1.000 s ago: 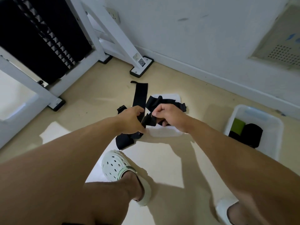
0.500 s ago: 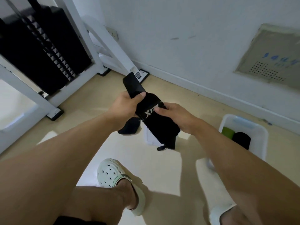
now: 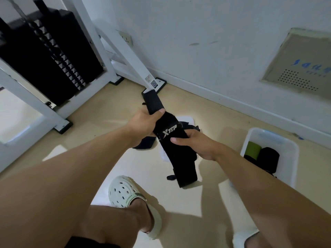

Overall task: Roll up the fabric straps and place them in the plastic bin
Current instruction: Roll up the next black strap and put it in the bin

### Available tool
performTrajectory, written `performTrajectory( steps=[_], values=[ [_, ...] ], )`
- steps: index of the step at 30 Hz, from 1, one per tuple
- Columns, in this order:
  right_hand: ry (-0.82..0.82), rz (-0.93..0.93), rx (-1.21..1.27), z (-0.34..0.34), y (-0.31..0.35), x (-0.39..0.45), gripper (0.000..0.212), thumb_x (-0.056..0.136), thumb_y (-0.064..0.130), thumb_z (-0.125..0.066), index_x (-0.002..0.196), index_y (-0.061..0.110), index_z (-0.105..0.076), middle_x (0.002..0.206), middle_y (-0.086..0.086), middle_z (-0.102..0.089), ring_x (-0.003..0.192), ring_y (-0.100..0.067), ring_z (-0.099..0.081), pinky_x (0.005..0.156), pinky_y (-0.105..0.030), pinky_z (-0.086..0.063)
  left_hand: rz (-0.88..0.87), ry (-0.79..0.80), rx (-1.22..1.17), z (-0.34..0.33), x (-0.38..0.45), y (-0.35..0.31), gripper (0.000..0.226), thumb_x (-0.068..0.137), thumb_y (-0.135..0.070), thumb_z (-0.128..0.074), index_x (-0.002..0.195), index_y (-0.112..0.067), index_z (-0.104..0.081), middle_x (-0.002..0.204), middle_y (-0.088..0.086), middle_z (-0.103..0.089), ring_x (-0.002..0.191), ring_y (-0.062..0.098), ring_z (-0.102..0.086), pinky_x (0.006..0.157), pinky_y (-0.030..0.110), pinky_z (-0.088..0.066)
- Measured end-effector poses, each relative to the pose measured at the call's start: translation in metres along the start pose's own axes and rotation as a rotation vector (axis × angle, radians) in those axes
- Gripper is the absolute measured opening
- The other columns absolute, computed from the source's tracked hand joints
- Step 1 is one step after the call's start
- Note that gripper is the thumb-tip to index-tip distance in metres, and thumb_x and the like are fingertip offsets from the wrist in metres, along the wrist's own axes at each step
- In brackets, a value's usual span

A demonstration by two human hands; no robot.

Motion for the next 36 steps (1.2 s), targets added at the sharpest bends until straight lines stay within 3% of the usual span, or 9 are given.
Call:
performTrajectory(
  steps=[6,12,15,18,21,26,30,32,36],
  values=[
    [-0.400,-0.058,-0.178,0.027,-0.038,0.021,0.018,0.093,0.030,-0.071,0.099,0.014,-0.074,0.097,-0.007,-0.077,0.093,-0.022,-0.073,0.093,-0.040,-0.056,0.121,0.026,0.555,0.006,0.020,0.034,0.055,0.101,-0.037,-0.063,0.147,-0.011,-0.047,0.140,0.009,-0.058,0.127,0.031,-0.056,0.108,0.039,-0.045],
    [-0.447,-0.151,-0.310,0.040,-0.082,0.043,0.022,0.098,0.030,-0.063,0.101,0.009,-0.070,0.095,-0.005,-0.072,0.094,-0.023,-0.068,0.077,-0.026,-0.048,0.187,0.101,0.906,0.008,0.070,0.082,0.045,0.099,-0.032,-0.063,0.140,-0.016,-0.054,0.136,0.008,-0.056,0.121,0.029,-0.056,0.103,0.036,-0.049],
    [-0.441,-0.157,-0.267,0.037,-0.102,0.053,0.018,0.098,0.031,-0.064,0.105,0.016,-0.072,0.098,0.000,-0.075,0.094,-0.018,-0.069,0.088,-0.031,-0.053,0.245,0.080,0.848,-0.001,0.104,0.113,0.023,0.098,-0.029,-0.064,0.115,-0.016,-0.057,0.112,0.005,-0.052,0.098,0.022,-0.052,0.097,0.035,-0.050],
    [-0.436,-0.176,-0.272,0.033,-0.121,0.063,0.019,0.097,0.034,-0.065,0.110,0.022,-0.071,0.101,0.008,-0.073,0.098,-0.013,-0.067,0.095,-0.033,-0.053,0.276,0.112,0.872,-0.007,0.137,0.145,0.041,0.101,-0.029,-0.061,0.132,-0.002,-0.061,0.111,0.006,-0.053,0.100,0.022,-0.050,0.099,0.035,-0.046],
    [-0.430,-0.210,-0.288,0.032,-0.135,0.076,0.017,0.096,0.035,-0.064,0.108,0.024,-0.069,0.101,0.009,-0.071,0.097,-0.013,-0.066,0.092,-0.032,-0.053,0.341,0.080,0.880,0.005,0.157,0.180,0.042,0.099,-0.026,-0.064,0.135,-0.005,-0.062,0.126,0.009,-0.063,0.114,0.027,-0.061,0.105,0.037,-0.049],
    [-0.366,-0.209,-0.289,0.029,-0.138,0.094,0.014,0.096,0.037,-0.064,0.106,0.028,-0.069,0.099,0.014,-0.071,0.095,-0.006,-0.065,0.089,-0.028,-0.051,0.432,0.068,0.824,0.024,0.173,0.238,0.044,0.093,-0.029,-0.074,0.134,-0.020,-0.063,0.141,0.009,-0.052,0.129,0.030,-0.052,0.109,0.035,-0.046],
    [-0.345,-0.228,-0.277,0.030,-0.139,0.104,0.015,0.096,0.038,-0.065,0.108,0.032,-0.069,0.101,0.016,-0.071,0.097,-0.006,-0.065,0.090,-0.028,-0.052,0.450,0.026,0.680,0.029,0.171,0.262,0.020,0.086,-0.020,-0.080,0.098,-0.035,-0.075,0.122,0.002,-0.061,0.109,0.028,-0.061,0.092,0.034,-0.056],
    [-0.353,-0.232,-0.268,0.030,-0.138,0.107,0.014,0.096,0.037,-0.065,0.108,0.032,-0.070,0.100,0.015,-0.072,0.097,-0.007,-0.066,0.090,-0.029,-0.052,0.396,-0.057,0.696,0.033,0.169,0.256,0.028,0.090,-0.010,-0.069,0.079,-0.036,-0.071,0.102,-0.001,-0.065,0.094,0.025,-0.063,0.080,0.032,-0.057],
    [-0.358,-0.189,-0.226,0.026,-0.122,0.107,0.012,0.095,0.032,-0.067,0.106,0.030,-0.072,0.096,0.013,-0.074,0.094,-0.007,-0.068,0.087,-0.026,-0.054,0.336,-0.081,0.448,0.031,0.168,0.217,0.026,0.086,0.004,-0.060,0.081,-0.021,-0.063,0.087,0.003,-0.063,0.086,0.026,-0.063,0.065,0.030,-0.050]
  ],
)
Point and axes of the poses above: each hand's wrist, its own x-axis towards the middle knuckle, its own z-axis out of the back of the hand, y = z × x, the point moved 8 cm from there along x, towards the middle knuckle
